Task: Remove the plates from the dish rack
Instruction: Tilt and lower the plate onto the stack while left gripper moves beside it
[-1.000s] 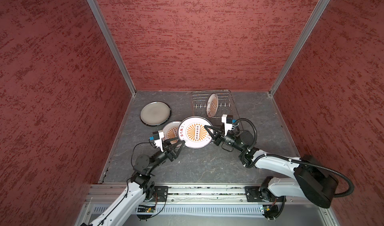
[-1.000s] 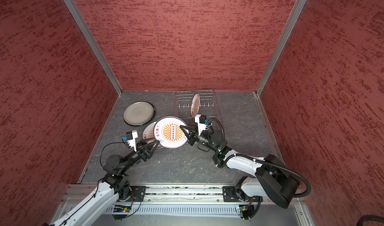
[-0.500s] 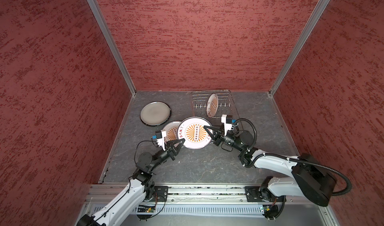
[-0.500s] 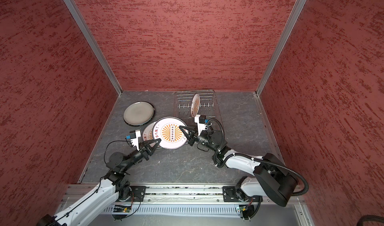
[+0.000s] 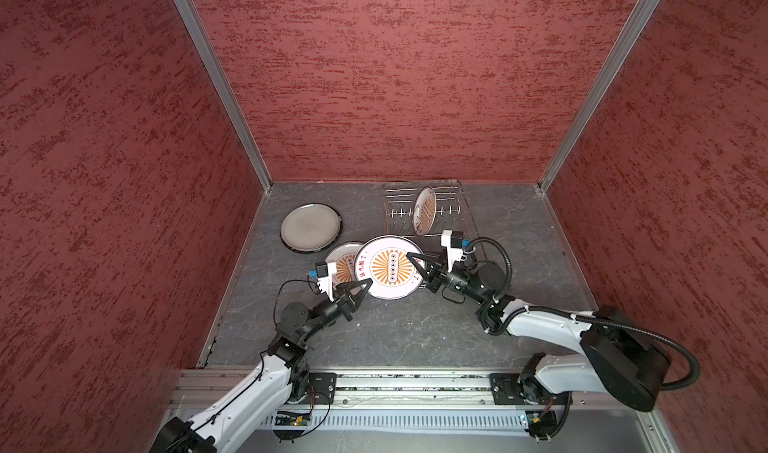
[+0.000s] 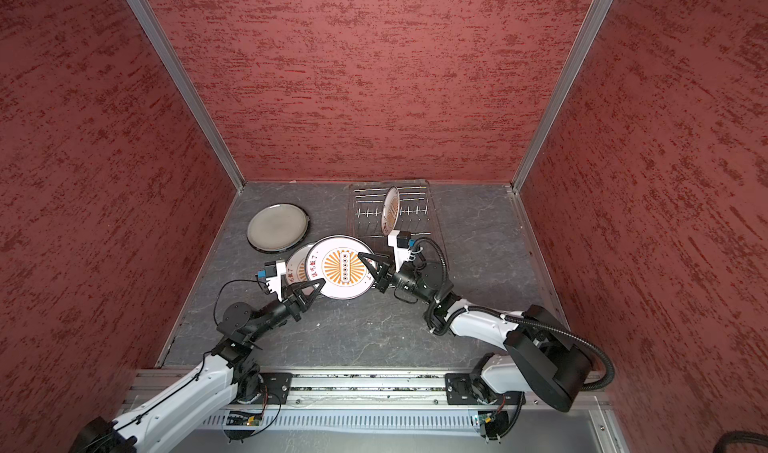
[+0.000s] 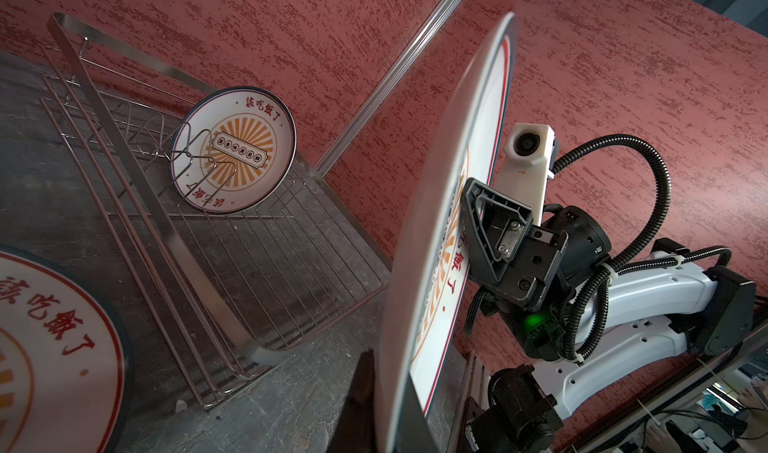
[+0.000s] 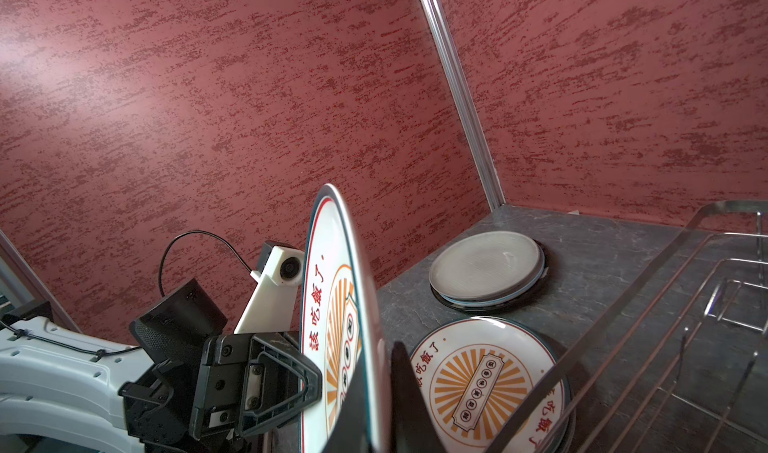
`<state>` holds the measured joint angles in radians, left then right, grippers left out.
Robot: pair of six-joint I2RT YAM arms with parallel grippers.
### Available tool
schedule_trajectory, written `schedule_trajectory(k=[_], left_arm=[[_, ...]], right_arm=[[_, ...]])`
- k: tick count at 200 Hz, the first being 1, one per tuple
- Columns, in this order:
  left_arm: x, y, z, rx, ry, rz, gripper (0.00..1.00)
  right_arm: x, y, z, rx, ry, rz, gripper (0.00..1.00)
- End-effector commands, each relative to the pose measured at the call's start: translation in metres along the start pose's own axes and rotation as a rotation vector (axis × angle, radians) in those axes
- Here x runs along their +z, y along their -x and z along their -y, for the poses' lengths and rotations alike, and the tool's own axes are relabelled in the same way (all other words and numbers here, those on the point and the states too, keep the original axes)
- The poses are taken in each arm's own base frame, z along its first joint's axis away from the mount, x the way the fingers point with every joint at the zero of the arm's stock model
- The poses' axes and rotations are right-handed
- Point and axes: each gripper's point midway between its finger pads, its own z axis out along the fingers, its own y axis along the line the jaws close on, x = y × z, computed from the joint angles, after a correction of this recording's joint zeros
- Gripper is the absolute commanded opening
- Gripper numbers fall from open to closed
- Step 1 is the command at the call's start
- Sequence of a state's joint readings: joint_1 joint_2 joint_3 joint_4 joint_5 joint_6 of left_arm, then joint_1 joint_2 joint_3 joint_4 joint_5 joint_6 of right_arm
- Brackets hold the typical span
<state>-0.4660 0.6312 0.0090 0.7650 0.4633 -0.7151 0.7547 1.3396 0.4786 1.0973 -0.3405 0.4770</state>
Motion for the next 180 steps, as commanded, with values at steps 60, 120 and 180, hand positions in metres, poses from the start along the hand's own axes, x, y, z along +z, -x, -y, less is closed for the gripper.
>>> schedule_trajectory(k=[60,120,180], left_arm=[[-0.0006,-0.0026,0.0144,0.040,-0.063,-0.014,0.00],[-0.0018,-0.0022,0.0151,0.041,-0.065,-0.008,0.00],[-0.0023,-0.0012,0.0131,0.041,-0.051,-0.002,0.00]], right_arm=[[0.0053,0.0094,-0.0052,-0.016,0.029,0.031,0.08],[0.0098,0.0064,-0.0077,-0.012,0.048,0.002,0.72],[0.0115,0.0092,-0.0004,0.004,0.007,0.014,0.96]])
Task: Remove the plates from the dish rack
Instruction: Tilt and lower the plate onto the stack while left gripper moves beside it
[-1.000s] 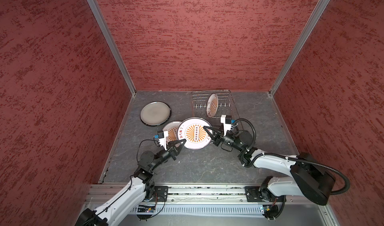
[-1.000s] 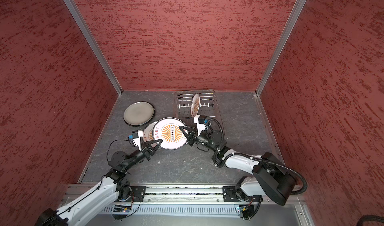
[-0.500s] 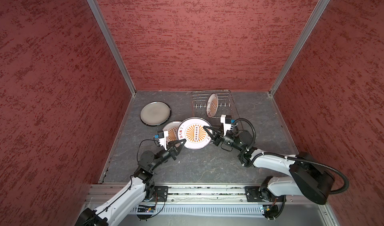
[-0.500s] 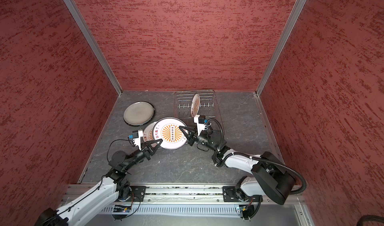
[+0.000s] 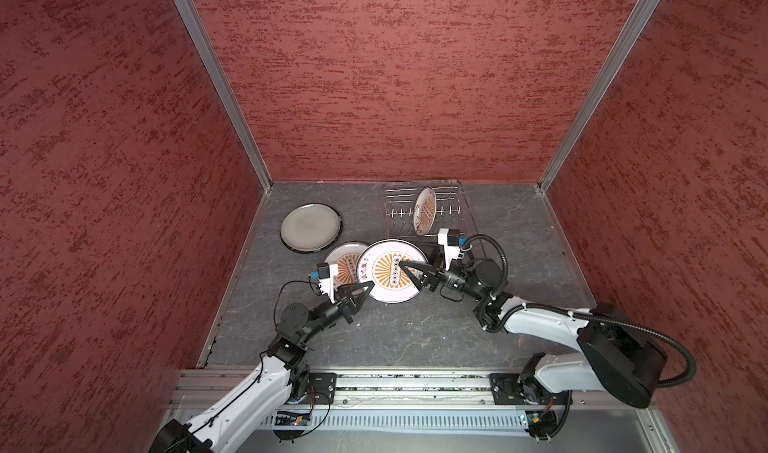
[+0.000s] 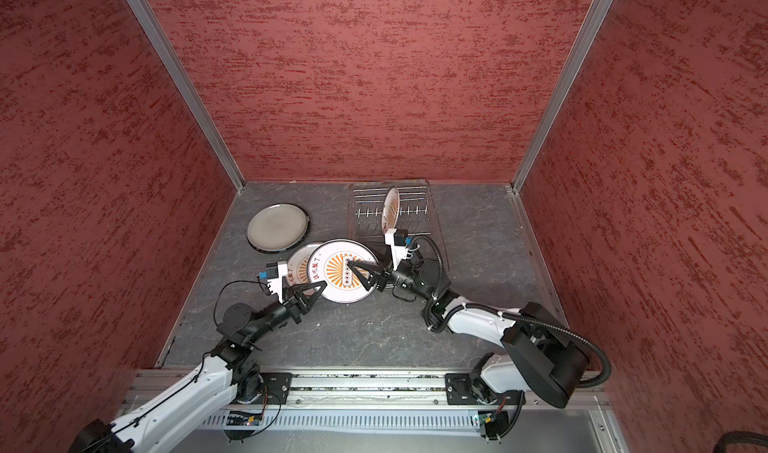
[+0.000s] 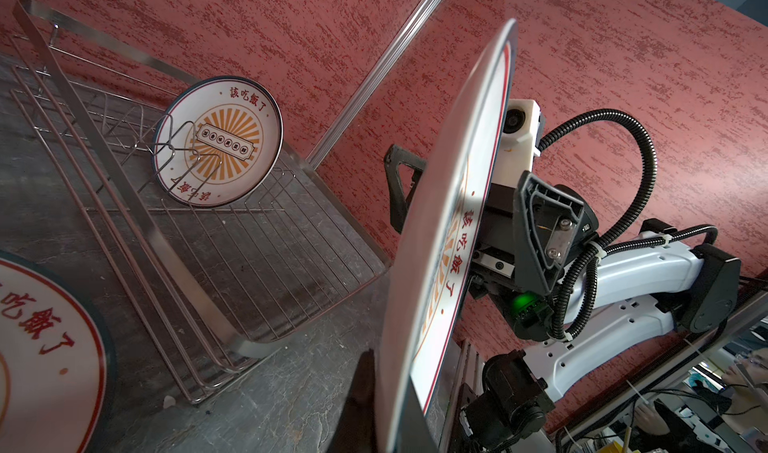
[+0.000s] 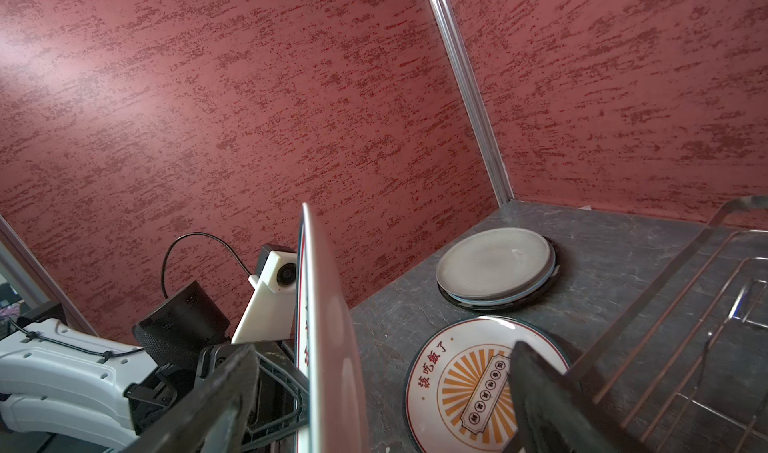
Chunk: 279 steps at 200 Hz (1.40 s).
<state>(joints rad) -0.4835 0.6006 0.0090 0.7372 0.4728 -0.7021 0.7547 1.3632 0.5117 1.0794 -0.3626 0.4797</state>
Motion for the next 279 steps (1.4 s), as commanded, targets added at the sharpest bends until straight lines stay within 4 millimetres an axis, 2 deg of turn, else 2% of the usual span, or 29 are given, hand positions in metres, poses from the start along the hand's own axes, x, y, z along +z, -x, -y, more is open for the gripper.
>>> schedule_trajectory(k=[1,56,124,177,186,203,252,257,279], left_arm=[[-0.001,0.003,0.007,0.029,-0.029,0.015,0.00],[-0.003,0.006,0.001,0.014,0.005,0.038,0.00],[-0.014,0.015,-0.019,-0.042,0.110,0.116,0.00],[-0.031,0.026,-0.054,-0.176,0.252,0.199,0.00],[-0.035,0.021,-0.069,-0.230,0.316,0.193,0.00],[-0.041,0.022,-0.083,-0.278,0.372,0.208,0.00],[-0.049,0.020,-0.105,-0.360,0.471,0.212,0.00],[-0.050,0.019,-0.107,-0.368,0.480,0.208,0.00],[-0.049,0.016,-0.114,-0.406,0.514,0.194,0.00]], right_arm=[[0.004,0.010,0.000,-0.002,-0.009,0.033,0.96],[0.005,0.011,0.007,0.008,-0.044,0.036,0.99],[0.008,0.002,0.008,-0.013,-0.039,-0.001,0.99],[0.016,-0.007,0.003,-0.053,-0.013,-0.038,0.99],[0.019,-0.011,0.002,-0.059,-0.012,-0.056,0.99],[0.025,-0.016,0.001,-0.075,-0.017,-0.087,0.99],[0.045,-0.031,-0.001,-0.144,-0.080,-0.163,0.99],[0.048,-0.043,0.006,-0.143,-0.101,-0.192,0.99],[0.056,-0.051,0.009,-0.174,-0.145,-0.223,0.99]])
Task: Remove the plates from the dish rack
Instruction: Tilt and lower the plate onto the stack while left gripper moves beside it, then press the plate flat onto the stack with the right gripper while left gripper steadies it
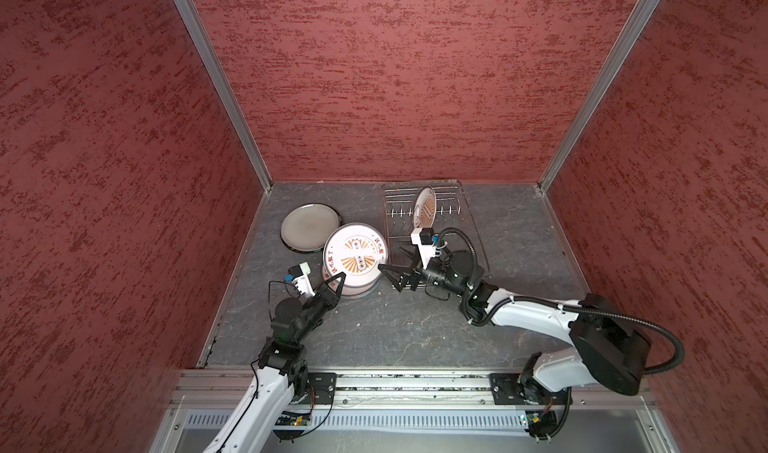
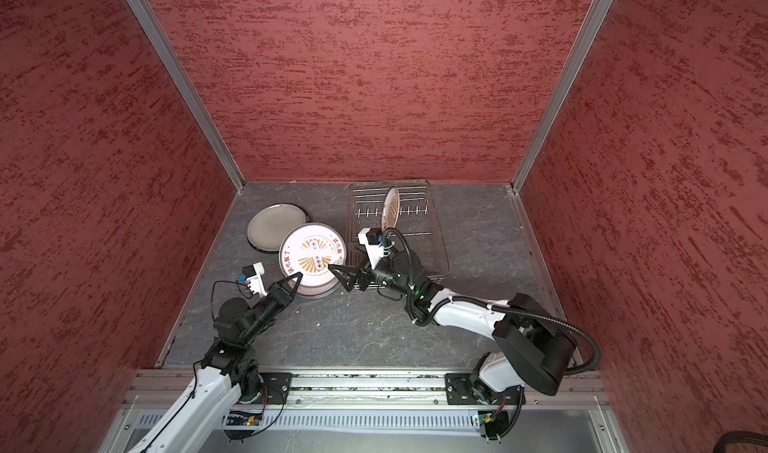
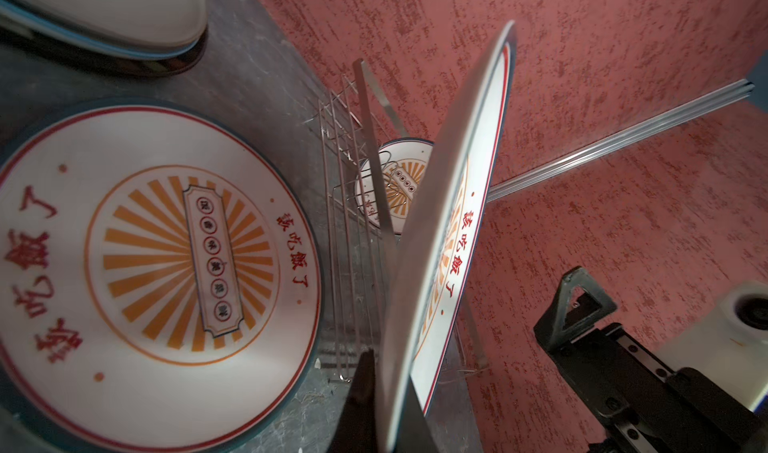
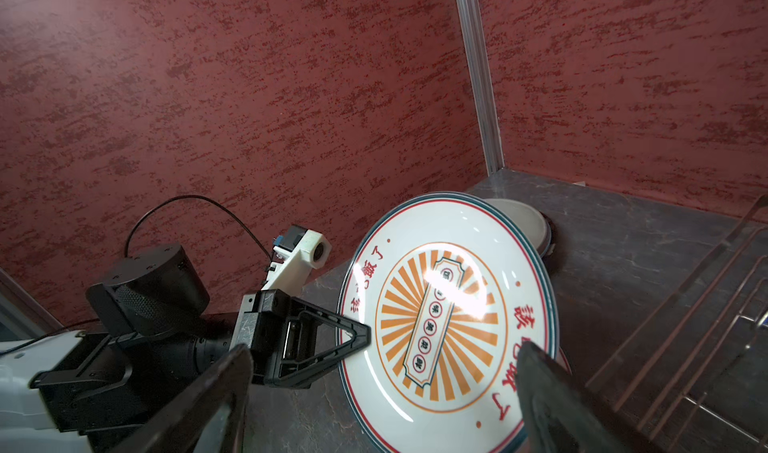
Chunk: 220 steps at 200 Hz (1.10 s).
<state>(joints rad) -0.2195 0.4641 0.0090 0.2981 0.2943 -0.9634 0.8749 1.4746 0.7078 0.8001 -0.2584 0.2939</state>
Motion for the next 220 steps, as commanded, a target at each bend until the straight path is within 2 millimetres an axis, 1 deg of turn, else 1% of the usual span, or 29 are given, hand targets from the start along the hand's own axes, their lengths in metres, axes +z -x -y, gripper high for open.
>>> schedule_trajectory(k=[1,40,81,108,145,180,220], left_arm=[[0.002,0.004,-0.004,-0.038,0.025,0.006,0.00],[0.007,0.005,-0.020,-0.080,0.106,0.005,0.00],[0.008,0.006,-0.026,-0.098,0.139,0.010,0.00],[0.006,0.007,-0.038,-0.137,0.233,0.011,0.00],[0.010,0.003,-0.040,-0.164,0.249,-0.024,0.00],[0.012,0.003,-0.050,-0.185,0.308,-0.024,0.00],[0.015,0.001,-0.054,-0.204,0.325,-0.030,0.00]], right_arm=[[0.011,-0.012,0.010,-0.059,-0.087,-0.058,0.99],[0.023,-0.023,0.014,-0.108,-0.155,-0.101,0.99],[0.030,-0.030,0.016,-0.138,-0.184,-0.130,0.99],[0.032,-0.033,0.017,-0.146,-0.190,-0.142,0.99],[0.035,-0.036,0.017,-0.155,-0.198,-0.155,0.99],[0.036,-0.040,0.022,-0.177,-0.231,-0.172,0.99],[0.037,-0.040,0.022,-0.185,-0.240,-0.175,0.99]])
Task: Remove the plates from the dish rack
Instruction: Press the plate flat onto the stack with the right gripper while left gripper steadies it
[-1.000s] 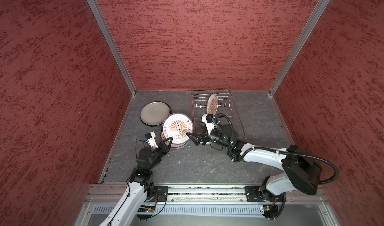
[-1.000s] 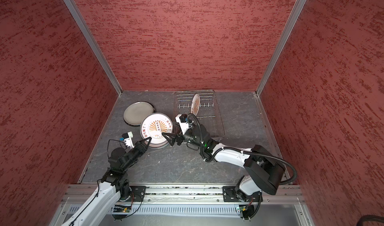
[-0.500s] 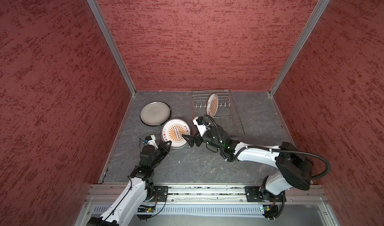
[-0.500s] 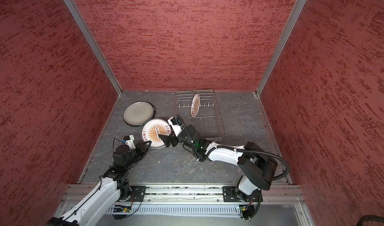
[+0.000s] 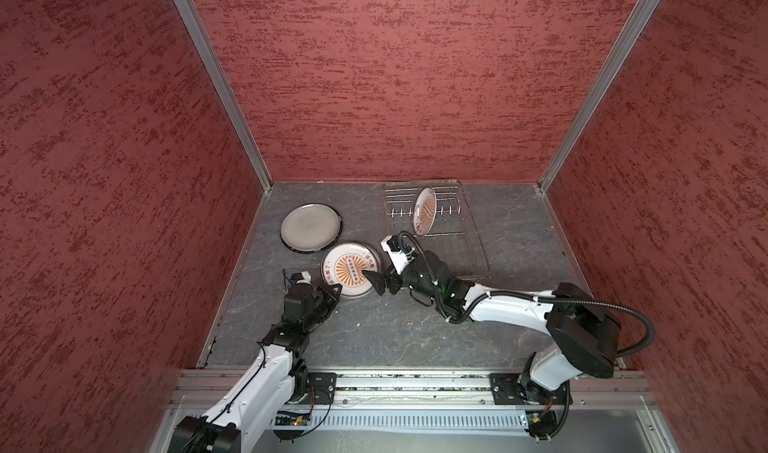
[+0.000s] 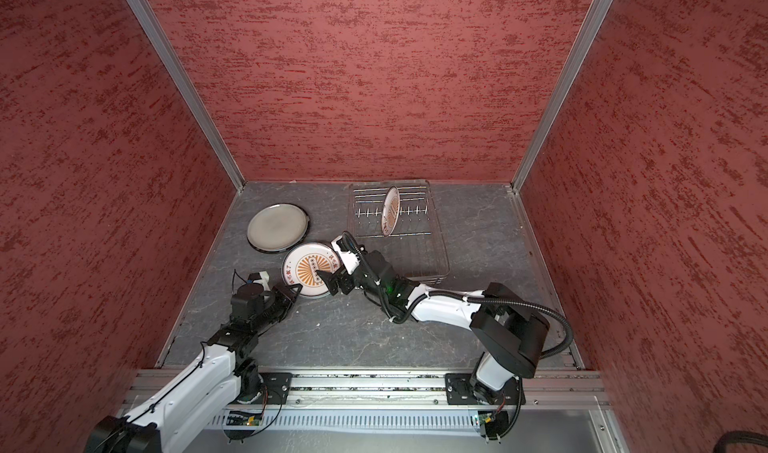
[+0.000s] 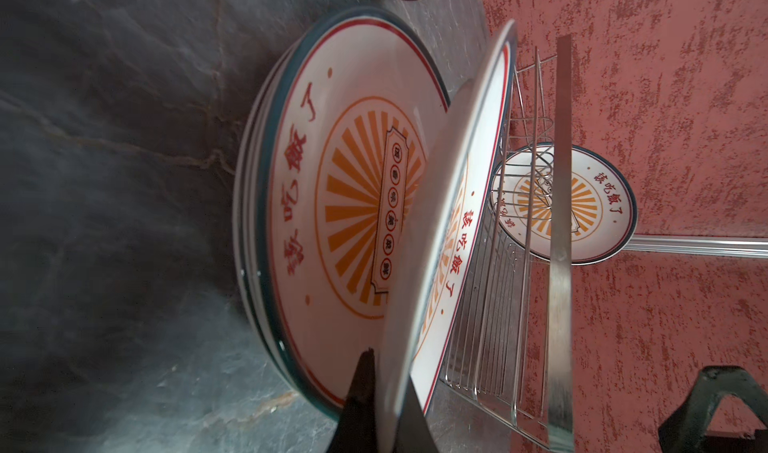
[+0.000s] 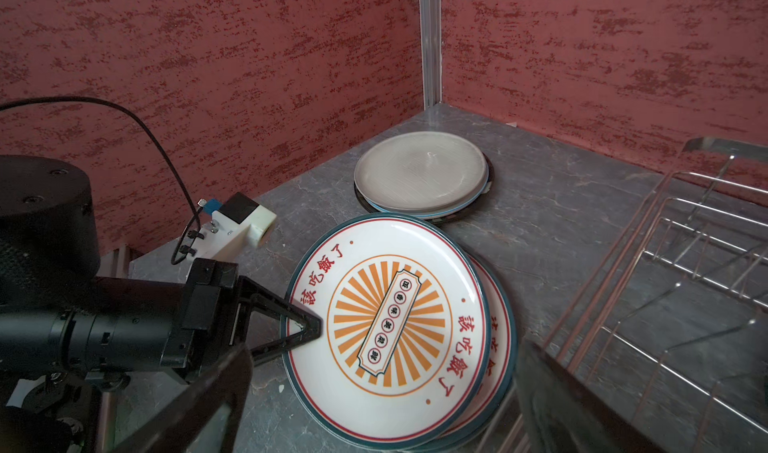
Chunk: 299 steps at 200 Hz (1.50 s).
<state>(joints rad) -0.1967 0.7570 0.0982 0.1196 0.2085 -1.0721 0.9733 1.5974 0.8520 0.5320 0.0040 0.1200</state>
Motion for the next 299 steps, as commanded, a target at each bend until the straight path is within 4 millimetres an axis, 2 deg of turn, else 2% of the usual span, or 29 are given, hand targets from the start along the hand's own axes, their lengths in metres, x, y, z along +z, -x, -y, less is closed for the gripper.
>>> schedule_trajectory(k=[1,46,96,107,156,183,188,198,270,281,299], left_arm=[[0.000,0.012,0.024,0.000,-0.056,0.035,0.00],[0.005,0.011,0.022,-0.012,-0.044,0.023,0.00],[0.007,0.014,0.017,-0.018,-0.014,0.038,0.11],[0.008,0.014,0.018,-0.018,-0.015,0.035,0.17],[0.010,0.014,0.016,-0.019,-0.003,0.031,0.20],[0.010,0.014,0.016,-0.017,-0.002,0.035,0.28],[0.010,0.015,0.016,-0.017,-0.002,0.037,0.35],[0.010,0.015,0.017,-0.015,-0.001,0.039,0.39],[0.003,0.020,0.013,-0.003,0.028,0.082,0.48],[0.000,0.022,0.013,0.002,0.028,0.094,0.58],[-0.003,0.023,0.013,0.005,0.032,0.103,0.60]], right_arm=[[0.004,0.012,0.000,-0.030,-0.025,0.025,0.99],[0.005,0.013,-0.002,-0.041,-0.033,0.025,0.99],[0.007,0.013,-0.003,-0.054,-0.040,0.018,0.99],[0.008,0.012,-0.002,-0.056,-0.046,0.016,0.99],[0.009,0.010,0.000,-0.061,-0.064,0.012,0.99],[0.010,0.008,0.001,-0.063,-0.067,0.008,0.99],[0.010,0.008,0.001,-0.062,-0.068,0.008,0.99],[0.010,0.007,0.001,-0.063,-0.069,0.005,0.99],[0.008,0.006,0.004,-0.063,-0.087,0.004,0.99],[0.008,0.006,0.004,-0.064,-0.088,0.005,0.99],[0.008,0.006,0.004,-0.063,-0.091,0.004,0.99]])
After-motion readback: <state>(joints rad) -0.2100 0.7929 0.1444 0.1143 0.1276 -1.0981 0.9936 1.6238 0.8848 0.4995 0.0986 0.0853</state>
